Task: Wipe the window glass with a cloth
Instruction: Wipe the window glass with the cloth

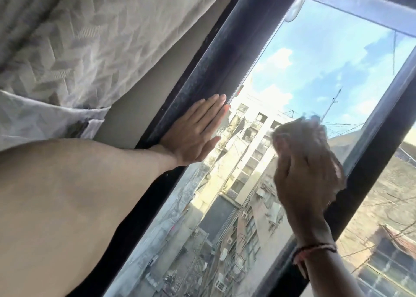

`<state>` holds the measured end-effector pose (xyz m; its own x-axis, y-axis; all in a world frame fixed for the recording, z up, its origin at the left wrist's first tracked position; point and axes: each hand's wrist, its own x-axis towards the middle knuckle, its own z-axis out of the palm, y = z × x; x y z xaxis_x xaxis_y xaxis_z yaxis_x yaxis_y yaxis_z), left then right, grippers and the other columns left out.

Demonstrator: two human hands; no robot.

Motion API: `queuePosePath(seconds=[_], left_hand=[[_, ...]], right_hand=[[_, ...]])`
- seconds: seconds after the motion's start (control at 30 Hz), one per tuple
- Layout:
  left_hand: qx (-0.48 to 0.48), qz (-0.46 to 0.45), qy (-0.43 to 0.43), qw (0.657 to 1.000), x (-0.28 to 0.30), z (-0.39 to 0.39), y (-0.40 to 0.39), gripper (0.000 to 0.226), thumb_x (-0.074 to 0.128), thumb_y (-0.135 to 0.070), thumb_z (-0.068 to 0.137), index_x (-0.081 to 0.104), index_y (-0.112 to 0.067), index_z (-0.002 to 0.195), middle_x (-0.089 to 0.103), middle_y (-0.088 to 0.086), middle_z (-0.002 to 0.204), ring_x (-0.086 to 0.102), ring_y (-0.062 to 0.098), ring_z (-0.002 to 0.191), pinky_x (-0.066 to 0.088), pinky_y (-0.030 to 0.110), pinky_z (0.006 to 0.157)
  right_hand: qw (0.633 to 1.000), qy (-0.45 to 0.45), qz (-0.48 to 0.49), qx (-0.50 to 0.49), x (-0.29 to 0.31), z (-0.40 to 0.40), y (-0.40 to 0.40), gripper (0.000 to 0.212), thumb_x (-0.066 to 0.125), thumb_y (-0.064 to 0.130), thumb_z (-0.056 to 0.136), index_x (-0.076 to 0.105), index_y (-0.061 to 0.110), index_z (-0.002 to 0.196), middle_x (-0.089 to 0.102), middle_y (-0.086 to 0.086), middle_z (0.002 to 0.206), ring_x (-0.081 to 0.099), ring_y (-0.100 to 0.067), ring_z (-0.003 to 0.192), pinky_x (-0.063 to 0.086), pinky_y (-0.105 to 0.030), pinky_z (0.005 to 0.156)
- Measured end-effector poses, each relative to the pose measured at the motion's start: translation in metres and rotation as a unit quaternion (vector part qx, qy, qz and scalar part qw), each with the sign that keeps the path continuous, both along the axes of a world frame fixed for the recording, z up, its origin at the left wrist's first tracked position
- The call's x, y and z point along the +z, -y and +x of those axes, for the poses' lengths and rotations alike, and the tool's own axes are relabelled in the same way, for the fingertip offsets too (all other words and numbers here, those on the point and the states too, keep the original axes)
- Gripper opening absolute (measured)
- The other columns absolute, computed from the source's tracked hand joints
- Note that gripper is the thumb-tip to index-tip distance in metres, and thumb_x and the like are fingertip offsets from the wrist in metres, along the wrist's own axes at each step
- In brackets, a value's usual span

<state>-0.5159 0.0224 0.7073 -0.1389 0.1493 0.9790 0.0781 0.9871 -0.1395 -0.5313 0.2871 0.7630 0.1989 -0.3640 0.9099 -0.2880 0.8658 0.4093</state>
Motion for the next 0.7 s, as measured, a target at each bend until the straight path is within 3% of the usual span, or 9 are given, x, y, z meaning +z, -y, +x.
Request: queuePosePath(seconds=[0.07, 0.1, 0.2, 0.23, 0.33, 0.37, 0.47, 0.6, 0.7], left_hand=[[-0.005, 0.003, 0.002, 1.0, 0.0, 0.001, 0.003, 0.07, 0.023, -0.041, 0.103, 0.018, -0.003, 0.162, 0.021, 0.021, 0.172, 0.017, 0.033, 0.162, 0.026, 0.052, 0.133], [-0.007, 0.006, 0.003, 1.0, 0.0, 0.0, 0.004, 0.07, 0.022, -0.042, 0.103, 0.018, -0.003, 0.162, 0.021, 0.021, 0.172, 0.017, 0.033, 0.162, 0.026, 0.052, 0.132], [0.007, 0.004, 0.003, 1.0, 0.001, 0.0, 0.005, 0.072, 0.02, -0.043, 0.103, 0.016, -0.002, 0.162, 0.019, 0.022, 0.172, 0.015, 0.034, 0.162, 0.026, 0.053, 0.132], [0.009, 0.003, 0.001, 1.0, 0.001, 0.0, 0.004, 0.072, 0.02, -0.043, 0.103, 0.015, -0.002, 0.162, 0.017, 0.023, 0.173, 0.014, 0.035, 0.162, 0.025, 0.053, 0.132], [0.013, -0.005, -0.008, 1.0, -0.001, -0.004, 0.005, 0.071, 0.018, -0.042, 0.105, 0.012, -0.001, 0.162, 0.016, 0.024, 0.173, 0.014, 0.036, 0.162, 0.024, 0.053, 0.133], [0.019, -0.008, -0.016, 1.0, -0.004, -0.005, 0.01, 0.07, 0.017, -0.041, 0.106, 0.011, -0.001, 0.163, 0.016, 0.024, 0.173, 0.015, 0.036, 0.162, 0.024, 0.053, 0.133], [0.014, -0.021, -0.033, 0.999, -0.006, -0.017, 0.011, 0.068, 0.017, -0.04, 0.107, 0.007, -0.002, 0.163, 0.016, 0.025, 0.173, 0.016, 0.037, 0.162, 0.023, 0.054, 0.133], [0.007, -0.014, -0.047, 0.999, -0.006, -0.022, 0.004, 0.067, 0.023, -0.038, 0.107, 0.013, 0.0, 0.162, 0.019, 0.026, 0.171, 0.02, 0.04, 0.161, 0.026, 0.056, 0.131], [0.009, -0.015, -0.043, 0.999, -0.006, -0.018, 0.002, 0.067, 0.019, -0.037, 0.107, 0.017, 0.003, 0.161, 0.022, 0.028, 0.17, 0.023, 0.041, 0.159, 0.028, 0.057, 0.13]], right_hand=[[0.985, 0.042, -0.163, 0.027, 0.009, 0.006, 0.014, 0.047, 0.027, 0.035, 0.116, 0.055, 0.015, 0.149, 0.057, -0.019, 0.158, 0.047, -0.037, 0.153, 0.044, -0.059, 0.125], [0.986, 0.023, -0.164, 0.022, 0.001, 0.012, 0.028, 0.043, 0.035, 0.031, 0.116, 0.058, 0.012, 0.148, 0.059, -0.02, 0.157, 0.05, -0.038, 0.151, 0.048, -0.058, 0.122], [0.997, -0.012, 0.081, 0.011, -0.029, 0.012, 0.034, 0.041, 0.059, 0.021, 0.108, 0.061, 0.011, 0.148, 0.063, -0.015, 0.153, 0.059, -0.035, 0.144, 0.057, -0.055, 0.113], [0.997, -0.024, 0.078, -0.001, -0.026, 0.012, 0.027, 0.043, 0.06, 0.021, 0.107, 0.06, 0.012, 0.149, 0.064, -0.014, 0.153, 0.059, -0.035, 0.144, 0.057, -0.054, 0.113], [0.983, -0.009, -0.183, 0.028, -0.024, 0.016, 0.028, 0.042, 0.057, 0.02, 0.11, 0.058, 0.01, 0.15, 0.06, -0.016, 0.157, 0.054, -0.037, 0.148, 0.052, -0.054, 0.12], [0.982, 0.0, -0.187, 0.033, -0.032, 0.017, 0.039, 0.042, 0.056, 0.019, 0.11, 0.058, 0.009, 0.15, 0.059, -0.017, 0.157, 0.053, -0.037, 0.149, 0.051, -0.055, 0.121], [0.999, -0.005, 0.033, 0.019, -0.049, 0.014, 0.031, 0.044, 0.062, 0.02, 0.105, 0.059, 0.011, 0.149, 0.063, -0.014, 0.154, 0.056, -0.035, 0.147, 0.051, -0.052, 0.12], [0.974, 0.001, -0.227, 0.018, -0.017, 0.016, 0.021, 0.043, 0.052, 0.025, 0.109, 0.058, 0.016, 0.151, 0.058, -0.01, 0.159, 0.051, -0.033, 0.152, 0.038, -0.051, 0.124], [0.999, 0.021, 0.009, 0.028, -0.038, 0.014, 0.039, 0.043, 0.052, 0.022, 0.109, 0.058, 0.014, 0.151, 0.055, -0.012, 0.162, 0.048, -0.032, 0.153, 0.04, -0.047, 0.129]])
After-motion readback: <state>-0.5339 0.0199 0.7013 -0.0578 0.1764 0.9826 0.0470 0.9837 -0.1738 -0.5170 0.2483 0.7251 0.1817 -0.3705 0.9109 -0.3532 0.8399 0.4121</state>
